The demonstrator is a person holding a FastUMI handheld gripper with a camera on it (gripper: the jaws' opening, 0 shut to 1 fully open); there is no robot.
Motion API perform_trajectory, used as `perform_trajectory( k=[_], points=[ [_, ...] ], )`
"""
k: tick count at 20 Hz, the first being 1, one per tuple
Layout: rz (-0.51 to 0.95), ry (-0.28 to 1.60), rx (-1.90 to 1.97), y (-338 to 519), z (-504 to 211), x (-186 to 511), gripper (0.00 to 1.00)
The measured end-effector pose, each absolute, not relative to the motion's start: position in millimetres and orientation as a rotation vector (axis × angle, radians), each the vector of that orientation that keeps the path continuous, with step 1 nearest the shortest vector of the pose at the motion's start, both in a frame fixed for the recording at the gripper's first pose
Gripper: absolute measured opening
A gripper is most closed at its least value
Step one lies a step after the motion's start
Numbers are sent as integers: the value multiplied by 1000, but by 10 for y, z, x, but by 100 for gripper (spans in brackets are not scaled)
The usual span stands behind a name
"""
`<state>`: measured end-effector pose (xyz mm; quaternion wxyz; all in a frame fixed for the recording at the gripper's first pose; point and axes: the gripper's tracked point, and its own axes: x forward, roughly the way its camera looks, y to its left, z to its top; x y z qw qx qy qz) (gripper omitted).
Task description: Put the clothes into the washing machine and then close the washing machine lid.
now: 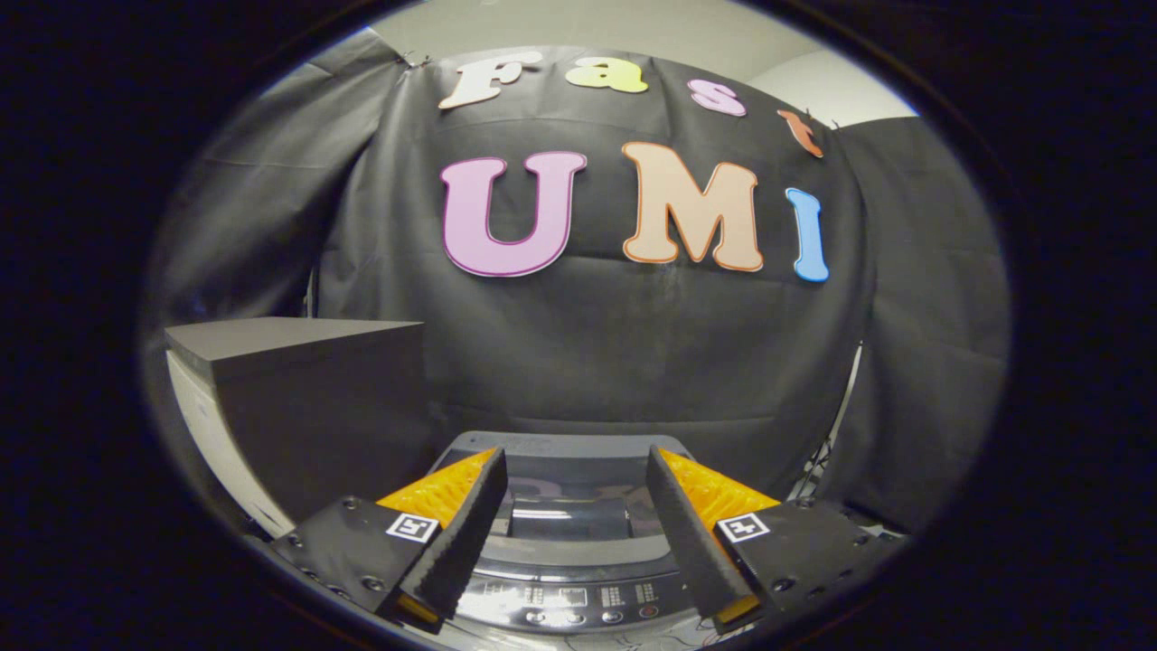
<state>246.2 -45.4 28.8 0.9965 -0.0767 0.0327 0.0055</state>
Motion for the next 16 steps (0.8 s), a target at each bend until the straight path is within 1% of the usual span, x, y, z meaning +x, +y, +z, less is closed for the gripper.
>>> perform_trajectory(
  k=[4, 7, 16],
  points=[
    [66, 60, -111, -425, 413, 2089, 97],
    [78, 50, -141, -471, 525, 1835, 97],
    [137, 103, 16, -513, 308, 1062, 97]
  ],
)
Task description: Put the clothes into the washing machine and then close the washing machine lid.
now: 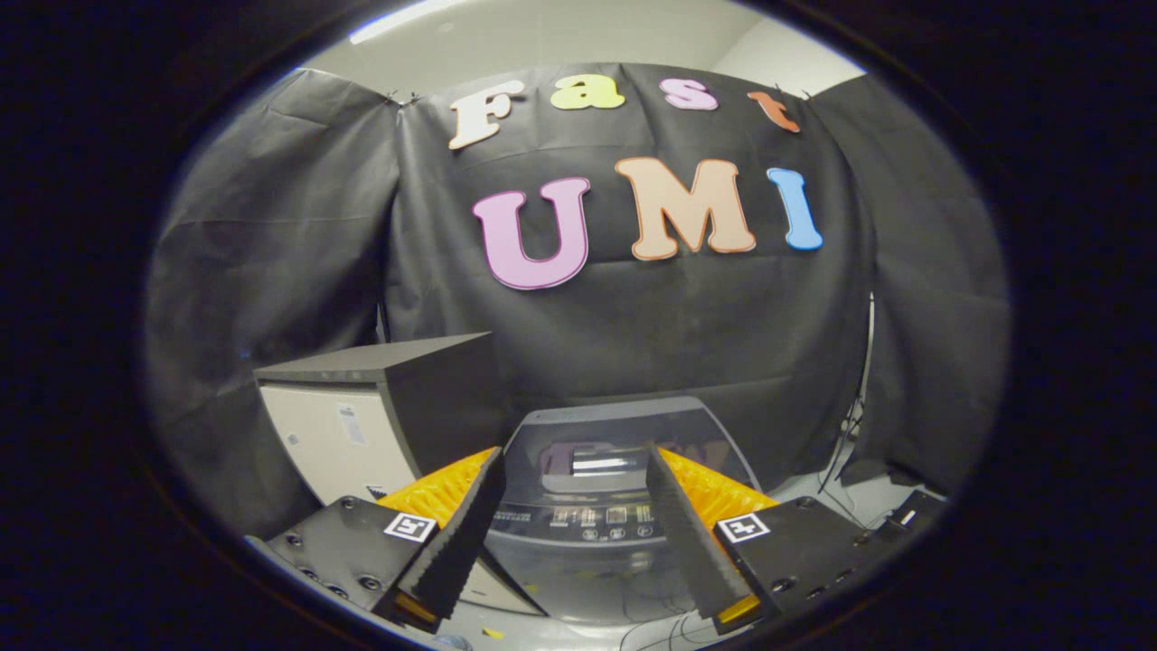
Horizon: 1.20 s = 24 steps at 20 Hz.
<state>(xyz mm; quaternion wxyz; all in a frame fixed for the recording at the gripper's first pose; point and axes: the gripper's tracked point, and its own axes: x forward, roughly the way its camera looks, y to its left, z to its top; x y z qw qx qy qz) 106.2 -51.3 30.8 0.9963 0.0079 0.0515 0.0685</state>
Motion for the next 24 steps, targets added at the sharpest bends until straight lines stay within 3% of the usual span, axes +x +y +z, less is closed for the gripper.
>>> perform_trajectory(
  k=[12, 24],
  points=[
    [95, 11, 62, -1108, 307, 634, 96],
    [206, -21, -48, -842, 272, 463, 96]
  ],
)
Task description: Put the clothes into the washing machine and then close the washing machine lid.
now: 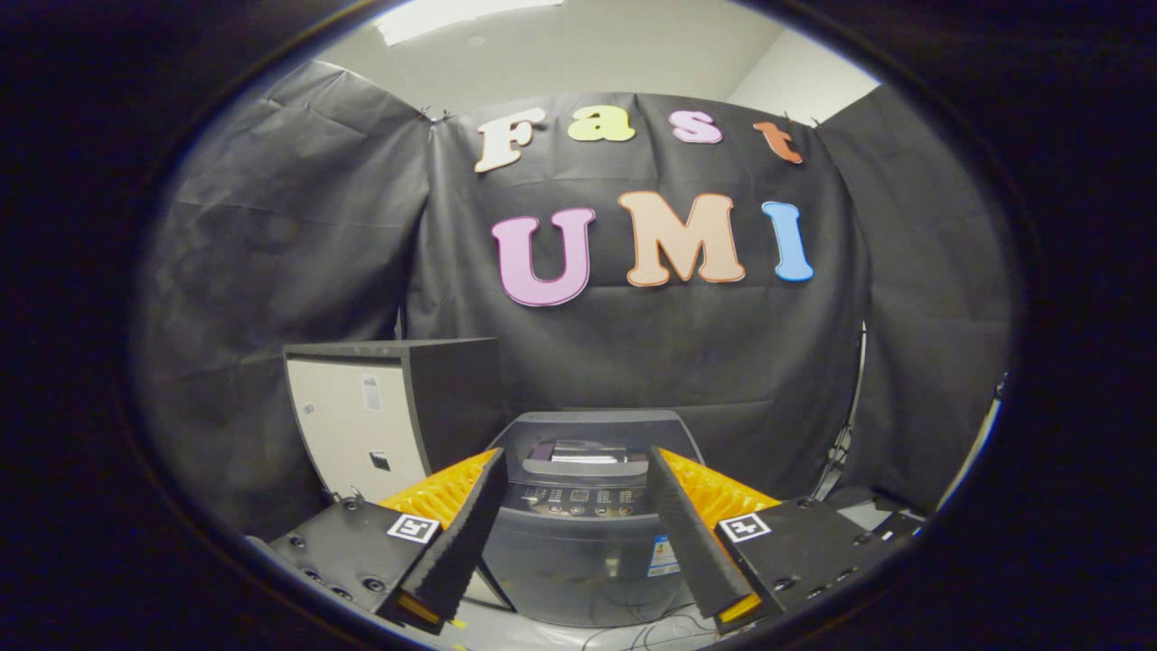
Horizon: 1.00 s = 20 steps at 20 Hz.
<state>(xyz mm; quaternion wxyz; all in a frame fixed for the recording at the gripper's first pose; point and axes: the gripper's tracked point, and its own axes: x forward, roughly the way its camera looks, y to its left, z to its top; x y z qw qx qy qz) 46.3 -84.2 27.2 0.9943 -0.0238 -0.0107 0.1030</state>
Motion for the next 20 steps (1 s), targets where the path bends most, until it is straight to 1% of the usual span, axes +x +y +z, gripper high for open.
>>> perform_trajectory(
  k=[3, 6, 13, 20],
  points=[
    [251, -49, -28, -732, 345, 412, 96],
    [235, -50, -33, -819, 363, 403, 96],
    [262, -57, 30, -775, 472, 342, 96],
    [274, -35, -9, -695, 379, 334, 96]
  ],
)
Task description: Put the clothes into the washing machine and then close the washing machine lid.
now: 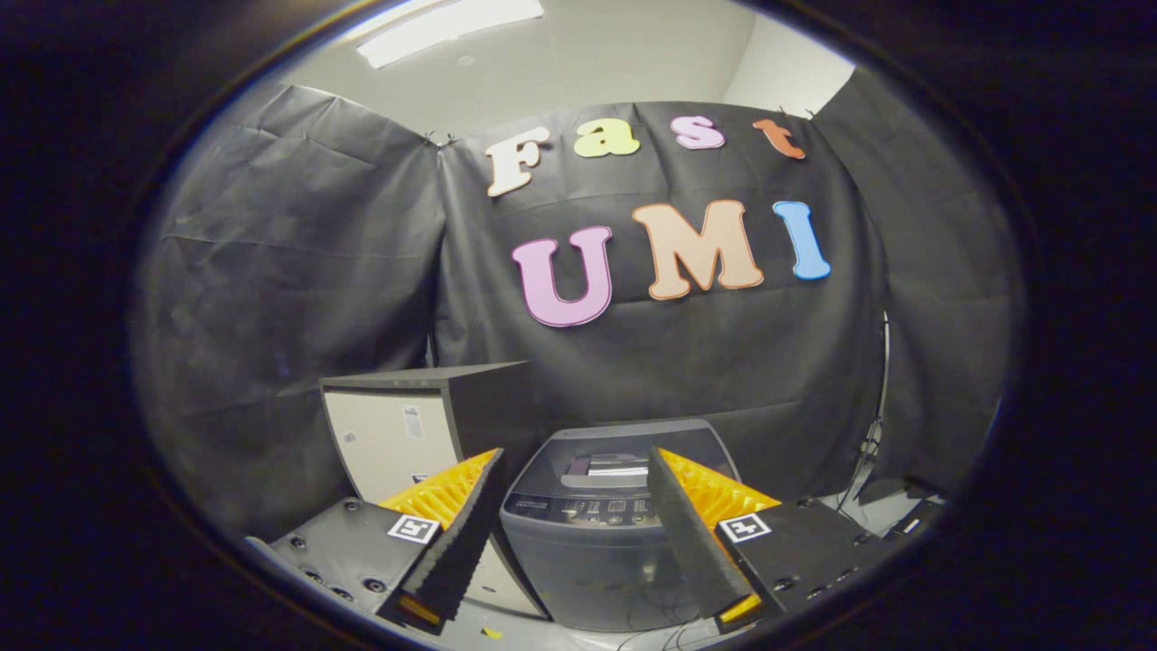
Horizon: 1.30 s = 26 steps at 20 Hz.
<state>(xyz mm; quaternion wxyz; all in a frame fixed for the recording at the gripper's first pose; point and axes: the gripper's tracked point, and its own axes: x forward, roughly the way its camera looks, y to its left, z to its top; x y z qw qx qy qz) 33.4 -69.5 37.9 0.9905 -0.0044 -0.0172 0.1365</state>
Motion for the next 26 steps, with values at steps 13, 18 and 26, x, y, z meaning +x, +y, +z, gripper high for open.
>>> perform_trajectory(
  k=[13, 18, 26],
  points=[
    [295, -24, 23, -683, 421, 309, 96],
    [301, -19, 34, -680, 419, 296, 96],
    [301, -18, 30, -669, 400, 298, 96]
  ],
)
